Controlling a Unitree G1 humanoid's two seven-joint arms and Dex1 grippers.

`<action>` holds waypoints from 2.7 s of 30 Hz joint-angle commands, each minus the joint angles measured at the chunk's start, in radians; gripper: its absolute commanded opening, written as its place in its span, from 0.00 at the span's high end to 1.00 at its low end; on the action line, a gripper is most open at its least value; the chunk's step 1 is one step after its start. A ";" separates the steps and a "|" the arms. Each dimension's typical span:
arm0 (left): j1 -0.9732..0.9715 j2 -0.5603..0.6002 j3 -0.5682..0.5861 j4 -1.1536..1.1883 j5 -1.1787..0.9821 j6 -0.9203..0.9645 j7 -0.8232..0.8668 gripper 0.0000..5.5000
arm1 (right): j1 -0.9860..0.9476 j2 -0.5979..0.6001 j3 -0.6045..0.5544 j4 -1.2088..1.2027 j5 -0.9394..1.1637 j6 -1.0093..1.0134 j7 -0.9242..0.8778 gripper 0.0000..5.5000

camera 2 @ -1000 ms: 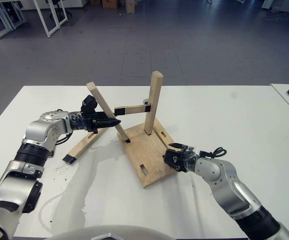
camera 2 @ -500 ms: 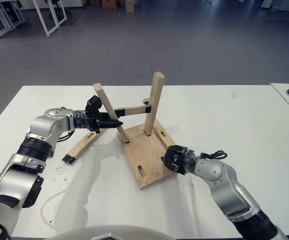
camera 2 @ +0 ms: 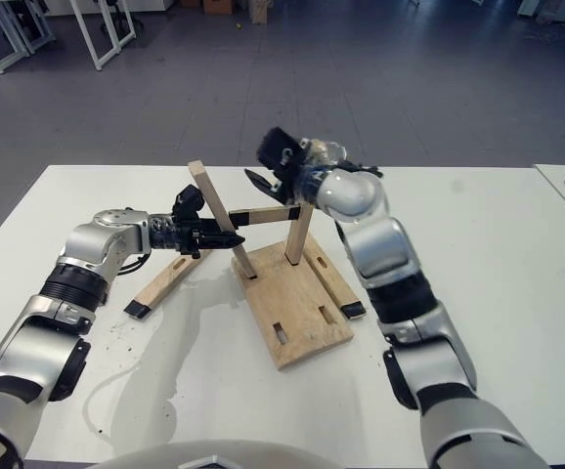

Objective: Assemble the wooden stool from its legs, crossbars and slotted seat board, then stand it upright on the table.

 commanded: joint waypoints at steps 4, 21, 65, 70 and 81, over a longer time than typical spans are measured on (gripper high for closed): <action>0.114 -0.043 -0.086 0.044 0.119 0.114 0.078 0.63 | -0.005 -0.081 0.141 0.283 -0.112 -0.200 0.212 0.46; 0.100 -0.021 -0.209 0.073 0.202 0.192 0.103 0.63 | 0.107 -0.082 -0.054 -0.045 -0.064 -0.126 0.058 0.46; 0.109 0.055 0.003 -0.241 0.115 0.178 0.089 0.54 | 0.598 -0.221 -0.467 -0.543 0.090 0.102 -0.039 0.46; 0.195 0.126 0.163 -0.477 -0.014 0.311 0.090 0.54 | 0.862 -0.332 -0.362 -0.456 0.036 0.002 0.079 0.46; 0.411 0.149 0.559 -0.633 -0.065 0.294 0.395 0.54 | 1.038 -0.421 -0.273 -0.546 0.029 -0.151 0.183 0.46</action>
